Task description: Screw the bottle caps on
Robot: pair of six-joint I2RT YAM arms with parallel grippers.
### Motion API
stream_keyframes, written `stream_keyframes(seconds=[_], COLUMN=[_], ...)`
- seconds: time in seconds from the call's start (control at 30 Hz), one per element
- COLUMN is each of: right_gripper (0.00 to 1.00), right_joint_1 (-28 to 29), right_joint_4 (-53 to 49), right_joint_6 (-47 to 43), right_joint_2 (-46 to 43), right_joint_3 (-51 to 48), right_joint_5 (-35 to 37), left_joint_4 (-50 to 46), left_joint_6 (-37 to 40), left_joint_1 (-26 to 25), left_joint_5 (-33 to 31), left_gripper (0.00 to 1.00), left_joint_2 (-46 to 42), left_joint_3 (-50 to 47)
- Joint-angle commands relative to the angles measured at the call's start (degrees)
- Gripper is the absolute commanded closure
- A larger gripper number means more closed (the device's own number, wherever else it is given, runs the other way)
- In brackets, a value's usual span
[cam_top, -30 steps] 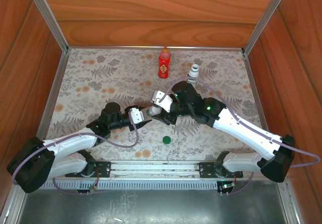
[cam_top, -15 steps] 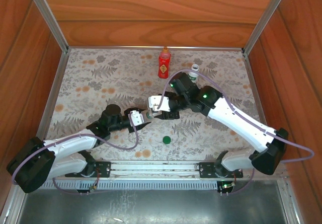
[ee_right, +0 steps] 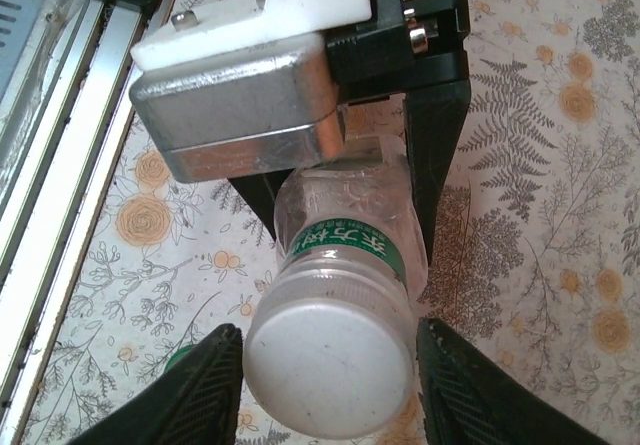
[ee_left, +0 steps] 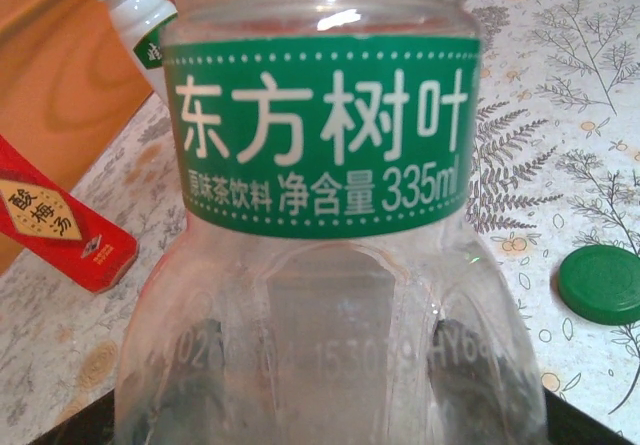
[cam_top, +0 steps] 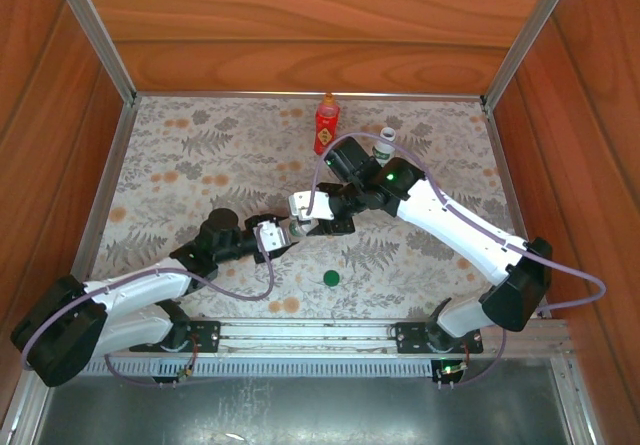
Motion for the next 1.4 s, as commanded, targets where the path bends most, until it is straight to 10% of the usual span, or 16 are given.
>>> stream_keyframes(seconds=[0.0, 0.37, 0.73, 1.0, 1.37], right_gripper=[0.56, 0.73, 0.91, 0.49, 0.37], right_joint_1=[-0.6, -0.6, -0.6, -0.7, -1.7], right_joint_4=[-1.7, 7.1, 27.1, 20.1, 17.4], right_joint_6=[-1.7, 12.2, 81.5, 46.8, 15.1], right_joint_2=[0.6, -0.9, -3.8, -8.6, -13.9], right_joint_3=[0.3, -3.5, -12.2, -13.0, -15.2], right_joint_5=[-1.4, -1.6, 11.7, 7.8, 0.3], left_joint_4=[0.0, 0.0, 0.1, 0.0, 0.0], left_joint_6=[0.6, 0.1, 2.6, 2.4, 1.2], left_joint_1=[-0.3, -0.3, -0.3, -0.3, -0.2], left_joint_5=[0.2, -3.1, -7.9, -7.8, -4.2], left_gripper=[0.59, 0.59, 0.59, 0.58, 0.58], left_joint_2=[-1.0, -1.1, -0.3, -1.0, -0.4], left_joint_3=[-0.6, 0.1, 1.0, 0.1, 0.3])
